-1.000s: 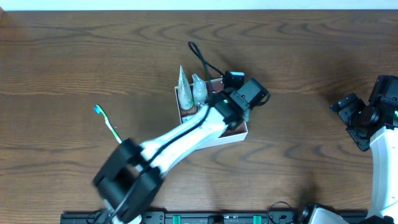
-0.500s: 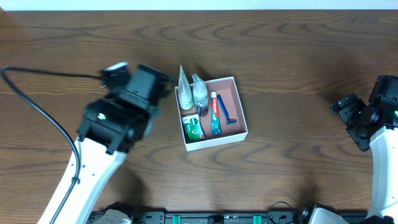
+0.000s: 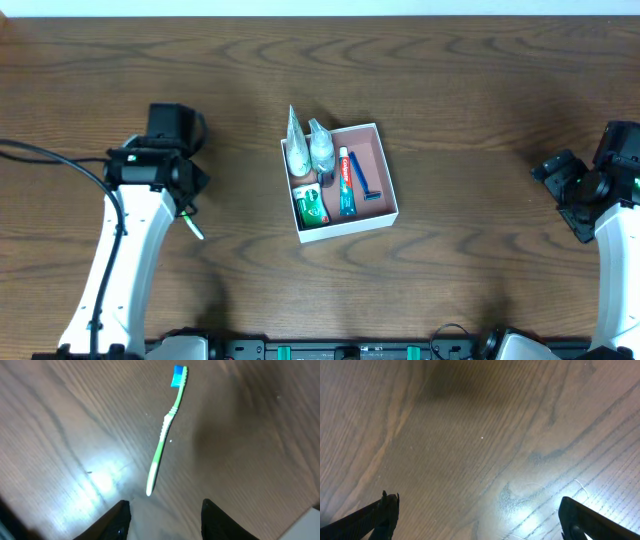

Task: Pack container
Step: 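Move the left gripper to the green toothbrush, then grasp the green toothbrush with the left gripper and lift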

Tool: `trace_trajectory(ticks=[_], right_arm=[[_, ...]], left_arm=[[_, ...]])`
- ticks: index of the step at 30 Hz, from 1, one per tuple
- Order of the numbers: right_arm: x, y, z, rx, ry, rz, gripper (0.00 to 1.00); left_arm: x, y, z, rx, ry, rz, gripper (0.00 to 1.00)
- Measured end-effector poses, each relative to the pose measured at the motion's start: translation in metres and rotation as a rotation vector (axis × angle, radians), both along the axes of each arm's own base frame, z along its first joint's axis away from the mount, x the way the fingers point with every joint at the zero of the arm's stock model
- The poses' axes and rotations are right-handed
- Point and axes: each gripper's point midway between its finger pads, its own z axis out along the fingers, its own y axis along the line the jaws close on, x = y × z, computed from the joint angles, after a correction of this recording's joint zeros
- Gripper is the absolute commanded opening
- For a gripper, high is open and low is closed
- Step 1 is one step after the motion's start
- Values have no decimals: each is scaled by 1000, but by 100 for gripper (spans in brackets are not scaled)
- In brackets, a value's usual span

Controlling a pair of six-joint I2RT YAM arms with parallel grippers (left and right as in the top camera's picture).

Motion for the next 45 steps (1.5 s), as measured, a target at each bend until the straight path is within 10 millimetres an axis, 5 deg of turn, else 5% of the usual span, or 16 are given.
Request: trace_trajectory(ticks=[10, 15, 33, 45], right_arm=[[0, 0, 0, 0, 0, 0, 99], [0, 0, 0, 0, 0, 0, 99], [0, 0, 0, 0, 0, 0, 99], [0, 0, 0, 0, 0, 0, 99]], left_arm=[[-20, -1, -76, -31, 171, -100, 47], [-29, -3, -98, -43, 231, -113, 47], [-21, -4, -125, -24, 187, -238, 46], [-10, 6, -126, -9, 138, -254, 46]])
